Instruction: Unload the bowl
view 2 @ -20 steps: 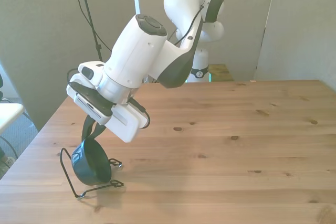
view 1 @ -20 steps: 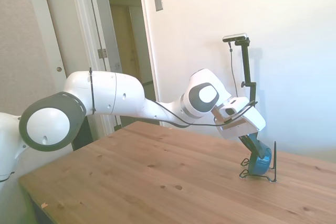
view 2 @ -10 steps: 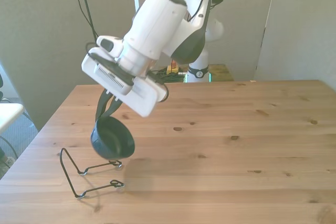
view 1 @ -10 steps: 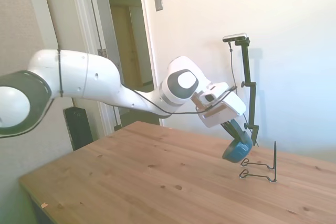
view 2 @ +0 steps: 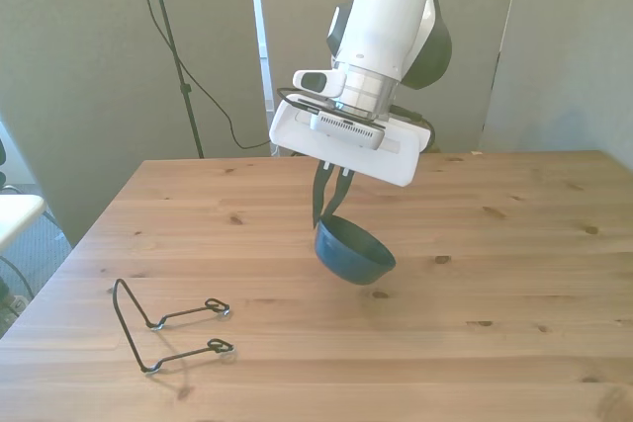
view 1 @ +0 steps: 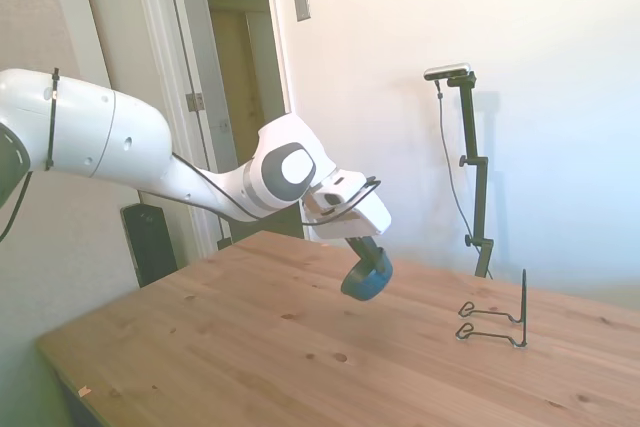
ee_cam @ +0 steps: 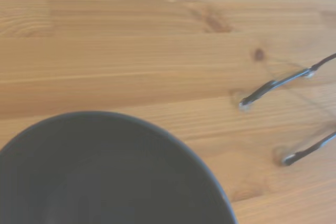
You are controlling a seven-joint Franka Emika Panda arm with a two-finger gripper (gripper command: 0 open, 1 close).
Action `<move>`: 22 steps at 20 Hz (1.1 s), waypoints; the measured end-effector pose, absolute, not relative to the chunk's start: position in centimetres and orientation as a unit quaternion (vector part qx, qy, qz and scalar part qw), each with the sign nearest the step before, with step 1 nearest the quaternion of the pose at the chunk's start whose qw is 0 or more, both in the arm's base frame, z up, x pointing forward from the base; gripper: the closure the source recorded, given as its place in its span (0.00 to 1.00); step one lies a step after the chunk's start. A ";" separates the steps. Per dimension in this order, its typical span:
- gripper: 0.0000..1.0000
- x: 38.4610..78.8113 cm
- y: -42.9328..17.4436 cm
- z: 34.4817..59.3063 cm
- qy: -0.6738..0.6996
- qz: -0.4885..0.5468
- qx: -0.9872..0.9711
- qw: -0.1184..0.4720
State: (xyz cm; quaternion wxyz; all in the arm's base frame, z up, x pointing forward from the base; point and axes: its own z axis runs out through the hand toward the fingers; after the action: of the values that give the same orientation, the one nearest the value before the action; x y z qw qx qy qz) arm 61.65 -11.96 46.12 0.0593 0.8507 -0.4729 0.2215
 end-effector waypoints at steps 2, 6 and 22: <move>1.00 60.2 -11.4 46.4 -0.468 0.213 0.857 0.028; 1.00 56.8 -11.2 47.1 -0.469 0.191 0.862 -0.020; 1.00 58.8 -17.5 40.3 -0.503 0.032 0.857 -0.103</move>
State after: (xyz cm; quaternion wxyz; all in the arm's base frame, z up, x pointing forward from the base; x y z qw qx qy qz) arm 58.80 -17.53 40.34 -0.1028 0.8574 -0.5033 0.0319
